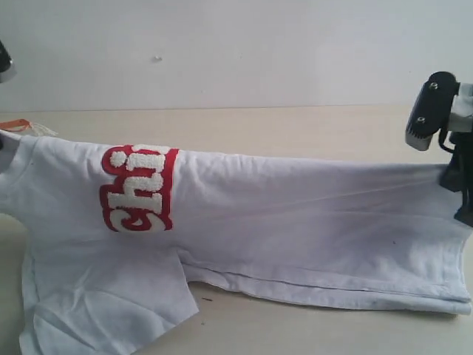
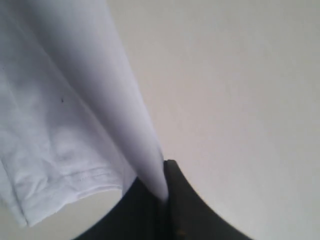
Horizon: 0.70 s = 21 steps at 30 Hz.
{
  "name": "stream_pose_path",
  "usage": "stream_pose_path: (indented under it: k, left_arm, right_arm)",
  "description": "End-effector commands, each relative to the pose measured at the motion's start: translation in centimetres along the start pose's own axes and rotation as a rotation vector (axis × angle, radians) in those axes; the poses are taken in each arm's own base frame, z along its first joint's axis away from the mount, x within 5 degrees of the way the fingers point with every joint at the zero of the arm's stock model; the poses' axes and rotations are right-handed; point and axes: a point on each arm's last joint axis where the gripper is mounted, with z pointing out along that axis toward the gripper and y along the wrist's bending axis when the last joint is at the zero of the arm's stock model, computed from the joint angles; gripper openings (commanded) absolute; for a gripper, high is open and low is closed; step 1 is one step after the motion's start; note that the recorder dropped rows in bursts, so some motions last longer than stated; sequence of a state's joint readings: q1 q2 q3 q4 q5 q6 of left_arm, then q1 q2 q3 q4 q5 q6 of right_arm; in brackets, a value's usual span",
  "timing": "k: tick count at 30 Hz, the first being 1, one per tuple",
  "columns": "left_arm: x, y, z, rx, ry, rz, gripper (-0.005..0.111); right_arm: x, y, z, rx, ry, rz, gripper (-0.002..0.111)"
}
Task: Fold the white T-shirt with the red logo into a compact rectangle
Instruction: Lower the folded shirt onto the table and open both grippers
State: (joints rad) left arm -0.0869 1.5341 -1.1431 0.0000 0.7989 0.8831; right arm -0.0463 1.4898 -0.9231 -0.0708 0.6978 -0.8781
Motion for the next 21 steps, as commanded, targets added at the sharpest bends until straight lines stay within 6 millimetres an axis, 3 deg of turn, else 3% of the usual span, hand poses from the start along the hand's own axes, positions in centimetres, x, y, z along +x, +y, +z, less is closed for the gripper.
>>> stream_pose_path:
  k: [1,5,10,16,21]
  left_arm:
    - [-0.4,1.1,4.4,-0.046,-0.019,-0.033,0.001]
    - [-0.7,1.6,7.1,-0.081,-0.041,-0.061,0.016]
    - [-0.6,1.5,10.2,-0.07,-0.035,-0.074,0.054]
    - [-0.1,0.9,13.0,-0.028,0.003,-0.071,0.101]
    - [-0.2,1.5,13.5,-0.079,-0.037,-0.074,0.105]
  right_arm:
    - [-0.7,-0.8,3.5,0.039,-0.011,-0.016,0.0]
    - [-0.9,-1.3,5.7,0.073,-0.017,-0.032,0.0]
    - [-1.3,-1.9,7.5,0.138,-0.044,-0.027,0.007]
    - [-1.7,-2.1,8.5,0.168,-0.083,-0.027,0.036]
    - [-1.8,-2.2,8.6,0.187,-0.095,-0.056,0.066]
